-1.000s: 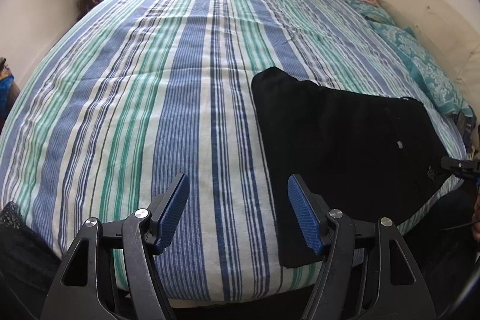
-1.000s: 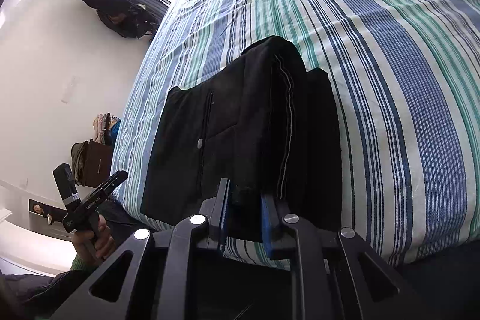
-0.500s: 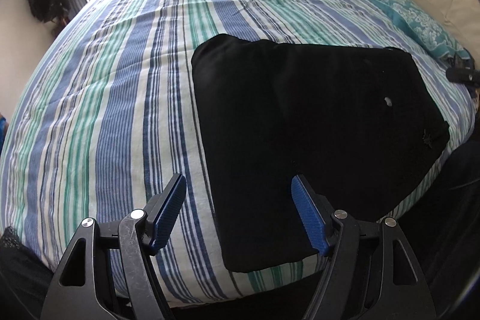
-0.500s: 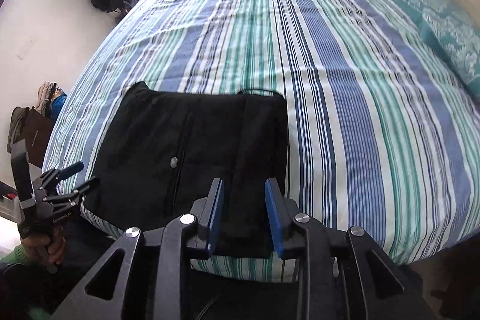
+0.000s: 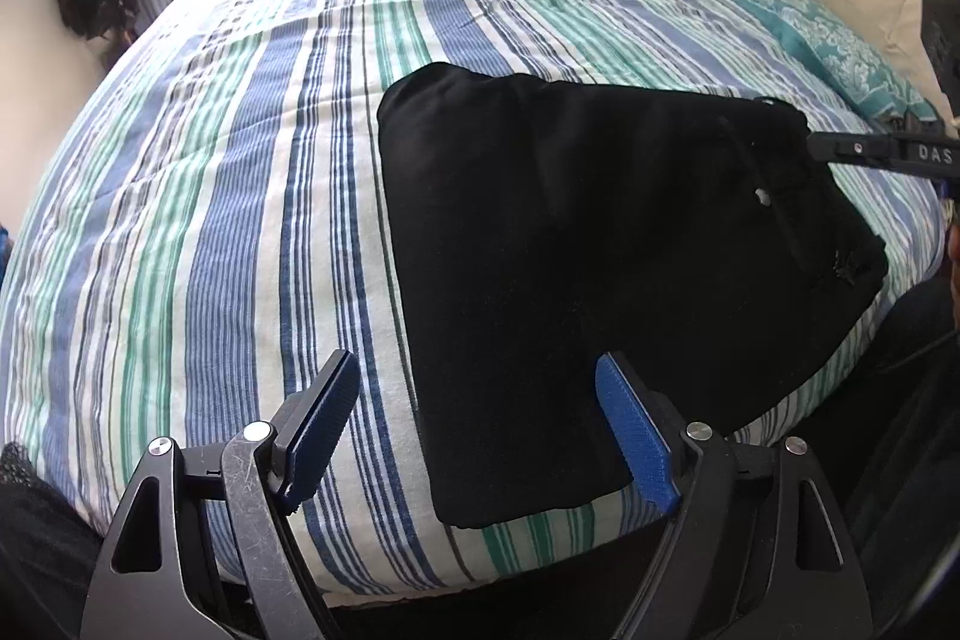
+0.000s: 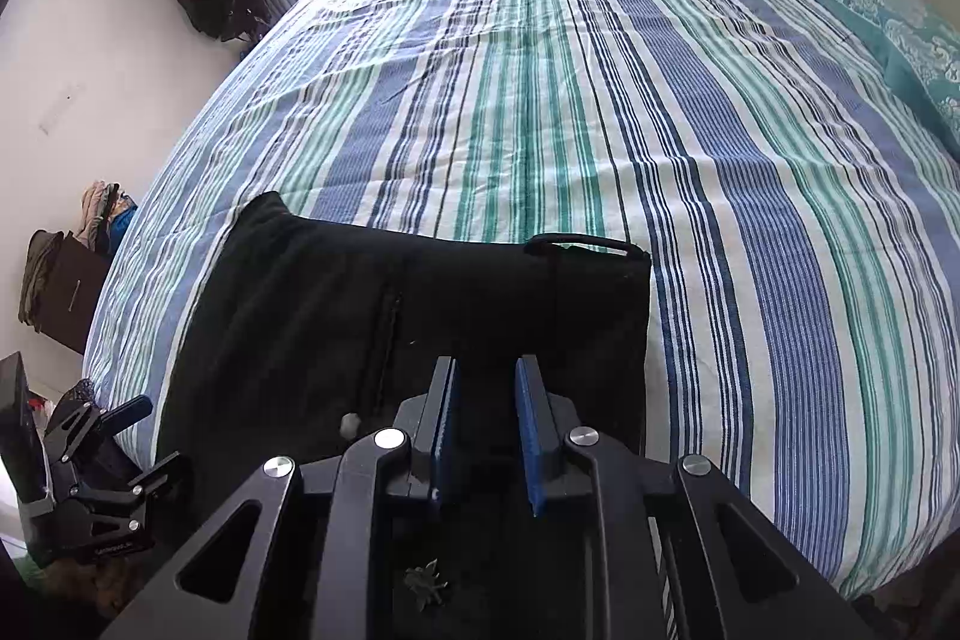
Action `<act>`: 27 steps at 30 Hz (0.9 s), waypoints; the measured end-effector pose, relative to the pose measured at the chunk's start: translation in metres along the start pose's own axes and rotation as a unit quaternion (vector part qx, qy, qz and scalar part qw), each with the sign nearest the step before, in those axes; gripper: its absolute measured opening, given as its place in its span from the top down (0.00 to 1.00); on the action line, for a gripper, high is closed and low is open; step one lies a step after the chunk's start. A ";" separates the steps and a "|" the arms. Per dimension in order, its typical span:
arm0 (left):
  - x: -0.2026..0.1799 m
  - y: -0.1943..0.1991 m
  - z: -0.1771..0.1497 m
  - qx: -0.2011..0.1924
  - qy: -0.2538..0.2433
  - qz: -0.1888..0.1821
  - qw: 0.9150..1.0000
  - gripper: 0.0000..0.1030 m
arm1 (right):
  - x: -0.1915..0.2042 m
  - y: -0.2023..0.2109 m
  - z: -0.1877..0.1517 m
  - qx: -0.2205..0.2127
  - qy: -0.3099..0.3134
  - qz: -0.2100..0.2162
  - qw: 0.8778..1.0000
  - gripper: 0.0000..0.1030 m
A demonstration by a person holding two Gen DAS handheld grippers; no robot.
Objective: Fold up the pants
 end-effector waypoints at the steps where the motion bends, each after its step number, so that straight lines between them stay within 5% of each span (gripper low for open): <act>1: -0.001 0.002 0.002 -0.003 0.003 -0.003 1.000 0.20 | 0.006 0.016 -0.005 -0.006 0.010 0.001 1.000 0.79; 5: -0.009 -0.011 0.001 0.018 -0.005 0.010 1.000 0.19 | 0.026 0.047 -0.042 0.002 0.032 0.006 0.999 0.76; 8: -0.010 -0.028 -0.010 0.051 -0.017 0.030 0.998 0.17 | 0.023 0.013 -0.079 0.060 0.037 -0.034 0.997 0.75; 10: -0.010 -0.027 -0.012 0.048 -0.020 0.037 0.998 0.13 | 0.020 -0.007 -0.096 0.103 -0.002 -0.009 0.995 0.75; 18: -0.006 -0.025 -0.013 0.048 -0.010 0.032 0.998 0.11 | 0.021 0.005 -0.091 0.075 0.002 -0.021 0.997 0.71; 23: -0.005 -0.026 -0.013 0.048 -0.013 0.034 0.998 0.10 | 0.027 0.017 -0.094 0.052 -0.010 -0.005 0.999 0.47; 27: -0.005 -0.027 -0.013 0.049 -0.009 0.033 0.998 0.08 | 0.037 0.028 -0.085 0.014 0.001 -0.024 1.000 0.42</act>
Point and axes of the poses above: each gripper's, at about its wrist camera, not at the fingertips, and y roughly against the way its jaws point, x to its left, z to its top, the point moved 7 cm from there along -y, roughly the way its jaws point, and after that the axes turned 14 degrees about -z, right-handed, at the moved point
